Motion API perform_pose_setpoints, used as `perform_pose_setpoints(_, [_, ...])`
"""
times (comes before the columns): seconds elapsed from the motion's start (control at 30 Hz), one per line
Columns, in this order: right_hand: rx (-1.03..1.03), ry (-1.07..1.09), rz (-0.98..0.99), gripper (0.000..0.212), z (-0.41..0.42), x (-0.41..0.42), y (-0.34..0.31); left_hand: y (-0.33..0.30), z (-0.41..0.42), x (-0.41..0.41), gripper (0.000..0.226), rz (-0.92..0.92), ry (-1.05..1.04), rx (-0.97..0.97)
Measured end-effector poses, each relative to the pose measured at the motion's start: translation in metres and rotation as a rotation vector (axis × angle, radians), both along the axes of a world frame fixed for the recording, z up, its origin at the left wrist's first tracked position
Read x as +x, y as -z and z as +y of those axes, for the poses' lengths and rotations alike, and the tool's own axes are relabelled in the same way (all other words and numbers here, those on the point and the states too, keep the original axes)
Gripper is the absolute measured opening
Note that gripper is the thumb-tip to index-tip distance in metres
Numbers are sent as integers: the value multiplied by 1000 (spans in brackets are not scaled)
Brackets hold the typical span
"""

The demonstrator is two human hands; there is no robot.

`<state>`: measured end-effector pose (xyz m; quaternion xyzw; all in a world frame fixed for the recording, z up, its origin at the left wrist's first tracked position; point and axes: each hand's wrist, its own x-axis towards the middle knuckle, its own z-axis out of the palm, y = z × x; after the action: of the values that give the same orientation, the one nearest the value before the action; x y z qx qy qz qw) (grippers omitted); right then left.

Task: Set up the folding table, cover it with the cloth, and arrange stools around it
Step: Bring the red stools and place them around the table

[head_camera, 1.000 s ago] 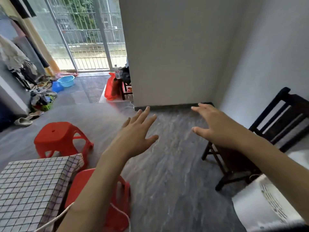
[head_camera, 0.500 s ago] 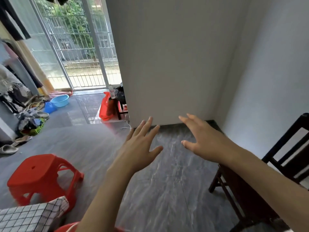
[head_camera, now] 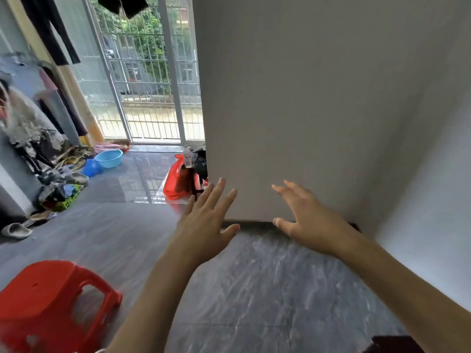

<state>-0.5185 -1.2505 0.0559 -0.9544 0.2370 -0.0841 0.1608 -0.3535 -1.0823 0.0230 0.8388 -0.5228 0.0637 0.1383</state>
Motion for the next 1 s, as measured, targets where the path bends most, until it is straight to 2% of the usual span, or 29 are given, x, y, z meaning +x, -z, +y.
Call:
perform_pose_setpoints(0.2, [30, -119, 26, 71, -60, 84, 15, 16, -46, 65, 75, 8, -107, 56])
perform_pose_setpoints(0.37, [4, -136, -51, 69, -143, 147, -11, 8, -119, 121, 82, 5, -137, 18])
perform_pose_setpoints(0.57, [-41, -228, -47, 70, -229, 233, -23, -8, -199, 189, 84, -10, -192, 8])
perform_pose_setpoints(0.73, [-29, -346, -19, 69, -256, 314, -15, -4, -202, 244, 82, 18, -335, 31])
perform_pose_setpoints(1.0, [7, -631, -15, 68, -235, 463, -9, 3, -178, 344, 76, 18, -613, 124])
